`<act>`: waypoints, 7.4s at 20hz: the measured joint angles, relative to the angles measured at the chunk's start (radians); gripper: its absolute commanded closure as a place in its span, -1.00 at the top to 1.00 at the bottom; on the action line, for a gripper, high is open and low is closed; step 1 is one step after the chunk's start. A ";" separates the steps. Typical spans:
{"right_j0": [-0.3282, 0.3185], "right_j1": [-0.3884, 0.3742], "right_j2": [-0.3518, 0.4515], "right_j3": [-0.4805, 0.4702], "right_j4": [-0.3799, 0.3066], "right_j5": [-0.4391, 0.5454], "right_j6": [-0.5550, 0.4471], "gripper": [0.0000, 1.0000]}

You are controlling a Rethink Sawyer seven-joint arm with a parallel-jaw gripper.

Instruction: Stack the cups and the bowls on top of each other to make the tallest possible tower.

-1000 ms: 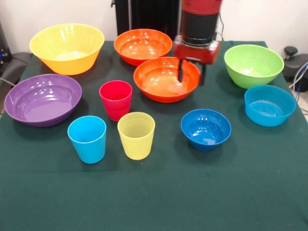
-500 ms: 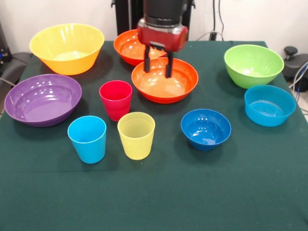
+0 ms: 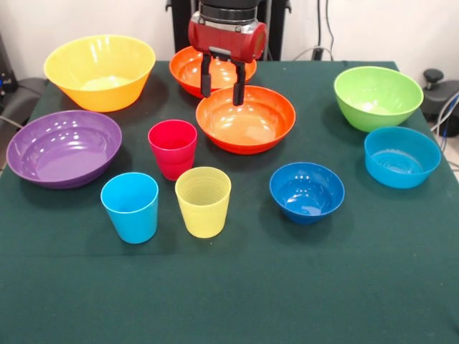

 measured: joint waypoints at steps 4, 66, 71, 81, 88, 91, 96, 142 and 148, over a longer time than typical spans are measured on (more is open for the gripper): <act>0.000 0.000 0.009 0.013 0.000 0.000 0.000 1.00; 0.155 0.053 -0.024 0.154 0.033 -0.111 0.096 1.00; 0.143 0.009 -0.029 0.154 0.032 -0.044 0.096 1.00; 0.137 -0.022 -0.027 0.151 0.063 -0.012 0.096 1.00; 0.138 0.012 -0.020 0.148 0.100 -0.013 0.096 1.00; 0.140 0.034 -0.018 0.147 0.114 -0.031 0.096 1.00; 0.146 0.068 -0.008 0.143 0.134 -0.089 0.096 1.00; 0.155 0.161 0.021 0.090 0.293 -0.209 0.096 1.00; 0.131 0.120 0.024 0.095 0.288 -0.209 0.096 1.00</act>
